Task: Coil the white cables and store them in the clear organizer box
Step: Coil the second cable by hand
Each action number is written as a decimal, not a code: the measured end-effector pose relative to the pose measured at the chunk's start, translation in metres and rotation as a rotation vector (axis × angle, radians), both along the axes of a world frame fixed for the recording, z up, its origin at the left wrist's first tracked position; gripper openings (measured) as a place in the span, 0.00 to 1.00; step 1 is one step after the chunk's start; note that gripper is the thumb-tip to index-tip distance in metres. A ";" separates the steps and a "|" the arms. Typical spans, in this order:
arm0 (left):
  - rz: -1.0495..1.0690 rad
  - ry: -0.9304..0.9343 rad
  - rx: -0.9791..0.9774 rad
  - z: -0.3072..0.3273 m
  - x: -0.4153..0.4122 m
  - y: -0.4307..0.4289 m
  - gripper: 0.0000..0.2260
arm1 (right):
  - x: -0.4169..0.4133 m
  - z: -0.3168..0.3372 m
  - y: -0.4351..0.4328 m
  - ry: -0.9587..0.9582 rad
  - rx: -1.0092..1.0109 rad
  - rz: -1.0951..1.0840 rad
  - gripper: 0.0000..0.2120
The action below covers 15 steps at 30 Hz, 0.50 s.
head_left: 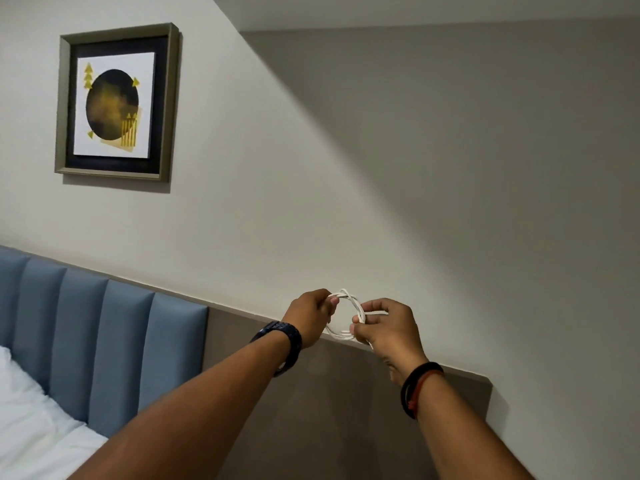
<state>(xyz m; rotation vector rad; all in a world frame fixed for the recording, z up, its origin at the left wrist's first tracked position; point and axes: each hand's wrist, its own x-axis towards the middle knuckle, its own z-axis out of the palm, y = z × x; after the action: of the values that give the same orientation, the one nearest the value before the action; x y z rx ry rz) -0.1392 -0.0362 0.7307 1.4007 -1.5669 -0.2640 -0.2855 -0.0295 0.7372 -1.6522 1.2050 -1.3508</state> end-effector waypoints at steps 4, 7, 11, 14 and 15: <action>0.029 -0.031 0.031 0.001 0.004 -0.003 0.14 | -0.001 -0.001 0.003 0.197 -0.041 -0.031 0.12; 0.038 -0.029 0.027 0.005 0.014 -0.002 0.15 | -0.006 0.002 0.008 0.252 -0.070 0.028 0.06; -0.051 0.106 0.029 0.005 0.013 0.003 0.16 | -0.014 0.008 0.014 0.133 -0.059 0.164 0.05; -0.178 0.285 0.021 0.002 0.008 0.008 0.15 | -0.021 0.009 0.014 0.083 -0.047 0.221 0.06; -0.204 0.324 0.017 0.000 0.007 0.010 0.15 | -0.024 0.009 0.013 0.091 -0.047 0.225 0.06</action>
<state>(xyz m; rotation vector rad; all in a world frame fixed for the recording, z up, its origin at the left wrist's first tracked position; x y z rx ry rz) -0.1318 -0.0266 0.7312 1.1445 -1.4374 -0.5978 -0.3092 -0.0164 0.7458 -1.8388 1.0089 -1.1832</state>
